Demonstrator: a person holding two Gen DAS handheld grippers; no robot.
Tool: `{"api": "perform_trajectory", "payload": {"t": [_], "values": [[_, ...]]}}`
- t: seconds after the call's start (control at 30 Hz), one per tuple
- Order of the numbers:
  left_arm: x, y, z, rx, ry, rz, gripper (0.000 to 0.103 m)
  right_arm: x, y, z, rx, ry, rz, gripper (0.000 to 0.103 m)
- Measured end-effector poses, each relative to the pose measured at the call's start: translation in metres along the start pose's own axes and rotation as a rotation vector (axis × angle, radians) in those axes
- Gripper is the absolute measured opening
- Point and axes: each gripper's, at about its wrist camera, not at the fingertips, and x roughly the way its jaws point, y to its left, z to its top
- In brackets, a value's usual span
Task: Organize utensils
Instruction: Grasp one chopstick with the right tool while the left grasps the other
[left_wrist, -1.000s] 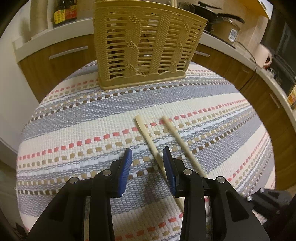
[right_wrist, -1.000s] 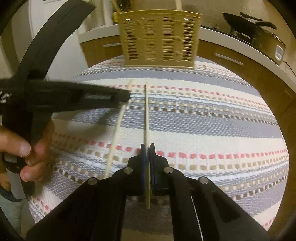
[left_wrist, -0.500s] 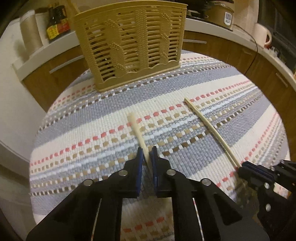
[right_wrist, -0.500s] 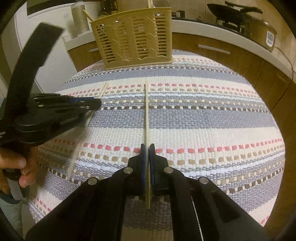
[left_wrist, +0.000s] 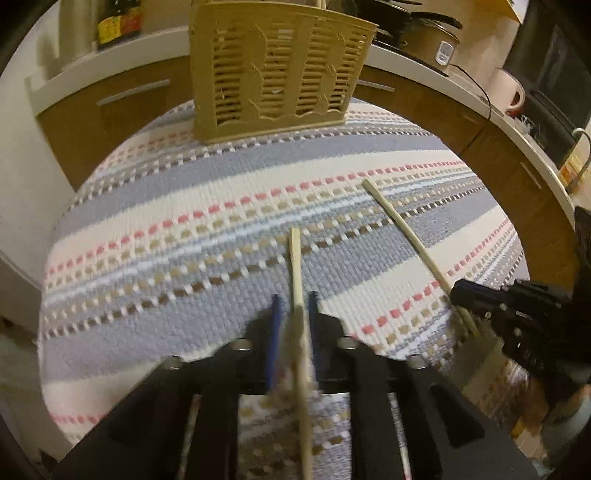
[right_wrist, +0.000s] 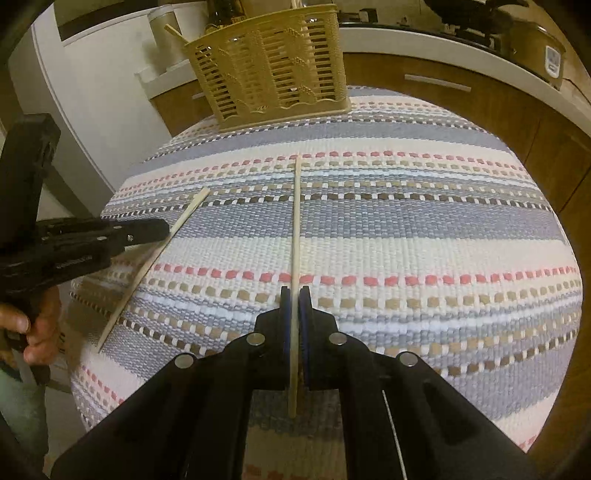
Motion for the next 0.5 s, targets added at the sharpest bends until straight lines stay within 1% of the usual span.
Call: {"api": "perform_trajectory", "payload": {"t": [0.07, 0.1, 0.13, 0.2, 0.23, 0.27, 0.3, 0.33, 0.37, 0.4, 0.43, 0.47, 0.5], "values": [[0.000, 0.007, 0.008, 0.007, 0.015, -0.020, 0.022, 0.000, -0.005, 0.009, -0.003, 0.015, 0.016, 0.005], [0.002, 0.010, 0.012, 0.007, 0.032, -0.038, 0.022, 0.000, -0.007, 0.014, -0.006, 0.020, 0.026, 0.005], [0.003, 0.014, 0.016, 0.013, 0.057, -0.072, 0.022, 0.000, -0.010, 0.021, -0.011, 0.028, 0.041, 0.005], [0.007, 0.018, 0.025, 0.013, 0.088, -0.102, 0.022, 0.004, -0.013, 0.037, -0.023, 0.048, 0.060, 0.006], [0.011, 0.018, 0.029, 0.014, 0.106, -0.108, 0.022, 0.006, -0.014, 0.046, -0.033, 0.061, 0.073, 0.012], [0.015, 0.020, 0.033, 0.018, 0.140, -0.133, 0.022, 0.009, -0.015, 0.056, -0.044, 0.079, 0.086, 0.016], [0.018, 0.021, 0.034, 0.017, 0.159, -0.142, 0.022, 0.011, -0.016, 0.062, -0.046, 0.086, 0.090, 0.030], [0.020, 0.021, 0.035, 0.019, 0.174, -0.143, 0.022, 0.014, -0.019, 0.072, -0.044, 0.094, 0.101, 0.049], [0.023, 0.020, 0.036, 0.027, 0.194, -0.142, 0.022, 0.016, -0.020, 0.077, -0.042, 0.096, 0.109, 0.054], [0.024, 0.019, 0.036, 0.037, 0.202, -0.142, 0.022, 0.018, -0.021, 0.083, -0.041, 0.095, 0.113, 0.053], [0.024, 0.019, 0.036, 0.047, 0.211, -0.142, 0.022, 0.022, -0.020, 0.089, -0.056, 0.111, 0.109, 0.051], [0.024, 0.019, 0.036, 0.052, 0.220, -0.142, 0.022, 0.026, -0.018, 0.092, -0.070, 0.134, 0.108, 0.045], [0.025, 0.018, 0.038, 0.056, 0.227, -0.142, 0.022, 0.032, -0.016, 0.097, -0.074, 0.175, 0.101, 0.031]]}}
